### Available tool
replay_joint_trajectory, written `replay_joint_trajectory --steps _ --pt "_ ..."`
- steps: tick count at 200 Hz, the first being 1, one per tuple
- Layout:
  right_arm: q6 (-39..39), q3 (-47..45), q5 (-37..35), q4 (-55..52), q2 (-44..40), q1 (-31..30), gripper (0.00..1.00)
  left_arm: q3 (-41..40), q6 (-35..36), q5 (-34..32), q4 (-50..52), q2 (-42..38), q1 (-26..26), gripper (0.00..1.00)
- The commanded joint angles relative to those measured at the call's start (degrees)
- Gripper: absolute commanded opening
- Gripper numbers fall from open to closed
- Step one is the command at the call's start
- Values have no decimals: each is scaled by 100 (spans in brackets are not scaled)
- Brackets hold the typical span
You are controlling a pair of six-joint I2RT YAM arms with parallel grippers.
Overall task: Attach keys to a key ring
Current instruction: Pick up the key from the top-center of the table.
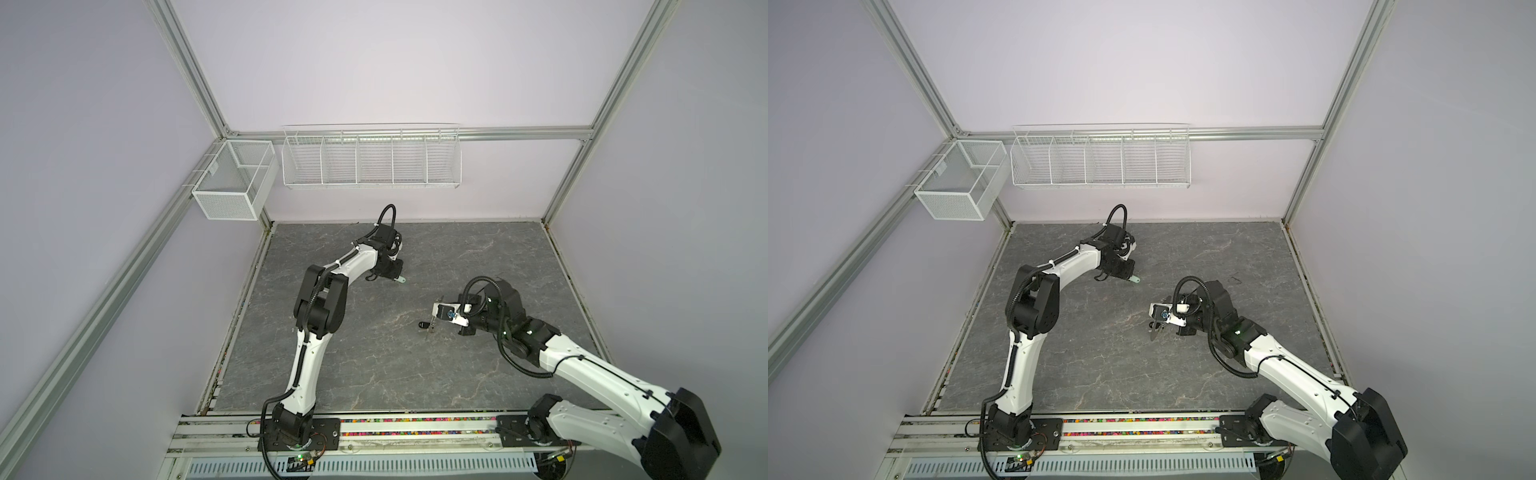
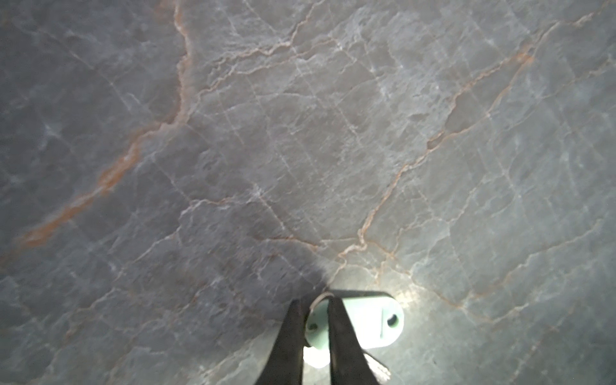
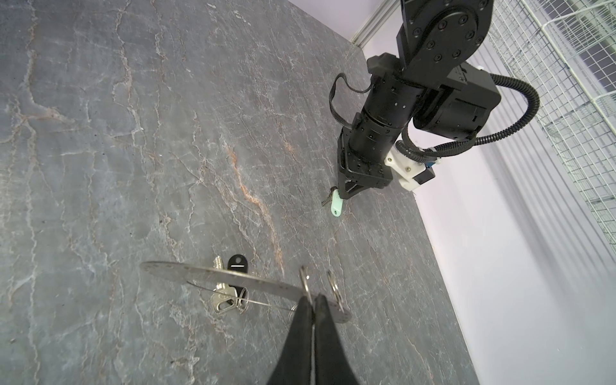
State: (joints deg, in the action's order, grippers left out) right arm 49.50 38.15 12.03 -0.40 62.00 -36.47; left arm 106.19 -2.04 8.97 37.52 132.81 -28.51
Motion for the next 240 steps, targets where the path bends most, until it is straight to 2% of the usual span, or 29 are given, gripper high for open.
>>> replay_joint_trajectory --steps 1,32,99,146,166,205,223,240 --pt "-94 132 167 76 38 17 7 -111 38 41 70 -17 -14 9" --pt "-136 145 177 102 67 17 7 -265 57 118 -49 -171 -14 0" --pt "-212 114 109 98 54 17 7 -946 230 405 -402 -787 -14 0" --pt "-115 179 80 -3 27 19 7 -2229 853 806 -1096 -2316 -53 0" --pt "-34 363 397 -234 94 23 7 -2790 1320 916 -1505 -3119 -168 0" --pt "-3 760 911 -694 260 31 7 -4019 2807 1468 -2493 -4463 -392 0" --pt "-44 826 1139 -708 278 50 7 -4644 2950 1637 -3297 -4960 -406 0" --pt "-93 850 1486 -682 264 109 7 -5224 3300 2131 -4028 -5331 -409 0"
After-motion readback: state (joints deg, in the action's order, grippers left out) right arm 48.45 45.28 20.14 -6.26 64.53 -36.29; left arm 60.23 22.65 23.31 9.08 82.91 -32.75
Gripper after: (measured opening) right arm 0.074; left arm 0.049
